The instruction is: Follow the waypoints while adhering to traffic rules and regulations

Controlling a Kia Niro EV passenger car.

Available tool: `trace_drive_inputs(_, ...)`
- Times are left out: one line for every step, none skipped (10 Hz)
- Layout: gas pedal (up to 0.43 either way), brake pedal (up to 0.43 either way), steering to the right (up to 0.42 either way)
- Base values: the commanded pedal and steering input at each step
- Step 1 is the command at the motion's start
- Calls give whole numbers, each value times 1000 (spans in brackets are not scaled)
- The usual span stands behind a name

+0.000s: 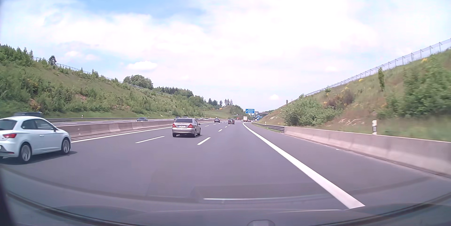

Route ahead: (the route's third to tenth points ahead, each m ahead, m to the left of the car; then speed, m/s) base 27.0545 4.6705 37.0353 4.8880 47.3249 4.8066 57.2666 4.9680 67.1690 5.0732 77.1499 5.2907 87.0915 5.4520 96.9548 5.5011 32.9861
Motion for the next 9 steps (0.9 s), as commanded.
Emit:
trace_drive_inputs(240,0,0)
trace_drive_inputs(240,0,0)
trace_drive_inputs(240,0,0)
trace_drive_inputs(240,0,0)
trace_drive_inputs(228,0,0)
trace_drive_inputs(228,0,0)
trace_drive_inputs(209,0,0)
trace_drive_inputs(189,0,0)
trace_drive_inputs(189,0,-1)
